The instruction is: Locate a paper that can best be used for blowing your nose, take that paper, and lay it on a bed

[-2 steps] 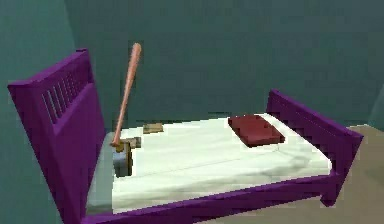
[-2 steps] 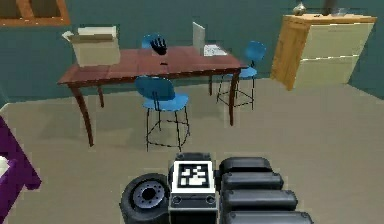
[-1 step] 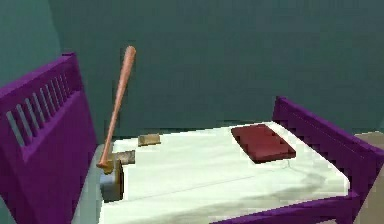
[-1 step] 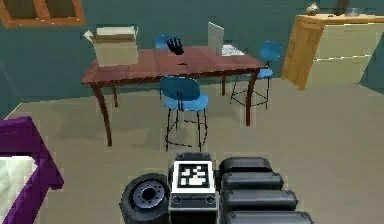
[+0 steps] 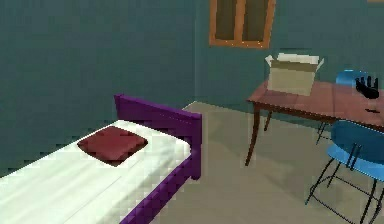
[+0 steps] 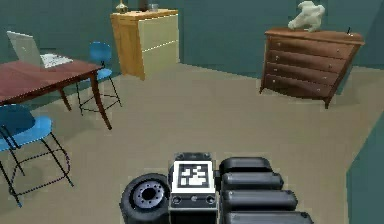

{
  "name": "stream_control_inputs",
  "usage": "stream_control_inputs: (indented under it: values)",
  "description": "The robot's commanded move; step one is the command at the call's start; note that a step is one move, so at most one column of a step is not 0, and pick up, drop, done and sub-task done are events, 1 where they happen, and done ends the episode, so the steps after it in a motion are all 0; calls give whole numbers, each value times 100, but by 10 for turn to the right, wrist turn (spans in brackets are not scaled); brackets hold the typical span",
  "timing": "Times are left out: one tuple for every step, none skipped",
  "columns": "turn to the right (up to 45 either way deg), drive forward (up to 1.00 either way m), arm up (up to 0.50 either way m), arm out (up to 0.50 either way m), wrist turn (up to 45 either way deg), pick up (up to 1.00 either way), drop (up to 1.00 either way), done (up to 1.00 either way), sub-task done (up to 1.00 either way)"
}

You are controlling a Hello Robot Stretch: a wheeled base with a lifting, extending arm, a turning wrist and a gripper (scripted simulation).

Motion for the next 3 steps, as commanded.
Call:
stream_control_inputs:
  values:
    - [300, 0, 0, 0, 0, 0, 0, 0, 0]
    - [0, 5, 0, 0, 0, 0, 0, 0, 0]
    - [-300, 0, 0, 0, 0, 0, 0, 0, 0]
